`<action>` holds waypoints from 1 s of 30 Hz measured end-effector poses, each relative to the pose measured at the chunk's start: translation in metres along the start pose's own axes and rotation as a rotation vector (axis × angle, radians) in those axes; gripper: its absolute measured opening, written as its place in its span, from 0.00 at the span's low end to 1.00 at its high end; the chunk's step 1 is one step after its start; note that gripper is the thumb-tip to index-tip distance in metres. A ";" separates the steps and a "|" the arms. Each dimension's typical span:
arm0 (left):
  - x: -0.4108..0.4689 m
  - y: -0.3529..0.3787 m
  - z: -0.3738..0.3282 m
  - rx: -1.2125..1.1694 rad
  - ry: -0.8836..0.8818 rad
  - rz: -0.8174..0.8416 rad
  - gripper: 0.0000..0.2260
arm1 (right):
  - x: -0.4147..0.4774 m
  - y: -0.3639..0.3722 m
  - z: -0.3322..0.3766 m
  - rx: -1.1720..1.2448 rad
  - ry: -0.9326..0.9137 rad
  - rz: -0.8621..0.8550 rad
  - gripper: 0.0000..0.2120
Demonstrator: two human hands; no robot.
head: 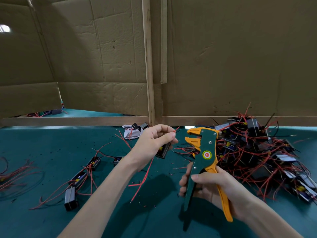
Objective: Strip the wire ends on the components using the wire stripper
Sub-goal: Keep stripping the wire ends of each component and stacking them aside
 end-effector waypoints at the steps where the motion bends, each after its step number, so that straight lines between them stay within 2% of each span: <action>1: 0.000 0.000 0.001 -0.007 0.001 0.003 0.03 | 0.000 0.000 -0.001 0.003 0.001 0.010 0.10; 6: 0.000 0.001 0.007 -0.016 -0.004 0.003 0.06 | 0.006 -0.004 -0.003 -0.004 -0.005 0.006 0.12; 12: 0.002 -0.003 0.009 0.002 0.037 -0.074 0.13 | 0.007 -0.006 -0.002 0.028 -0.026 0.010 0.11; 17: 0.006 -0.012 0.012 -0.019 0.061 -0.192 0.06 | 0.003 -0.004 0.003 0.028 -0.054 0.004 0.07; 20: 0.007 -0.017 0.015 -0.009 0.049 -0.242 0.06 | 0.004 -0.004 0.003 0.022 -0.060 0.004 0.08; 26: 0.006 -0.012 0.014 0.070 0.055 -0.200 0.05 | 0.014 -0.009 -0.003 -0.001 -0.043 0.019 0.18; 30: 0.003 -0.007 0.005 0.060 0.109 -0.130 0.06 | 0.016 -0.010 -0.003 -0.001 -0.040 0.038 0.18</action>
Point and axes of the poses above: each hand's wrist, its own x-axis towards the middle knuckle, its own y-axis out of the palm, z = x × y, the point moved 7 cm from there along x, towards the middle knuckle, and after that the axes turned 12 degrees about -z, right-handed, at the moved point
